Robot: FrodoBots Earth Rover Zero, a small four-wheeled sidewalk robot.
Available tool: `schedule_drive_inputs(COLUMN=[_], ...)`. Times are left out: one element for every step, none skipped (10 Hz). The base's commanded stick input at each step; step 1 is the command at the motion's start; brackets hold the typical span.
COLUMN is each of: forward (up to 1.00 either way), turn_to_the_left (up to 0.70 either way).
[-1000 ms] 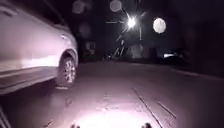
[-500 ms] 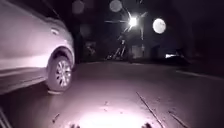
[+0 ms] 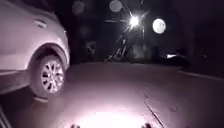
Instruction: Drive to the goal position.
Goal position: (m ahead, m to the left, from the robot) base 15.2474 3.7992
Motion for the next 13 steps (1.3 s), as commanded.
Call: schedule_drive_inputs(forward=[0.7, 0.7, 0.7, 0.7, 0.7, 0.7, 0.7, 0.7, 0.7, 0.7, 0.7, 0.7, 0.7], turn_to_the_left=[0.0, 0.0, 0.0, 0.0, 0.0, 0.0, 0.0, 0.0, 0.0, 0.0, 0.0, 0.0, 0.0])
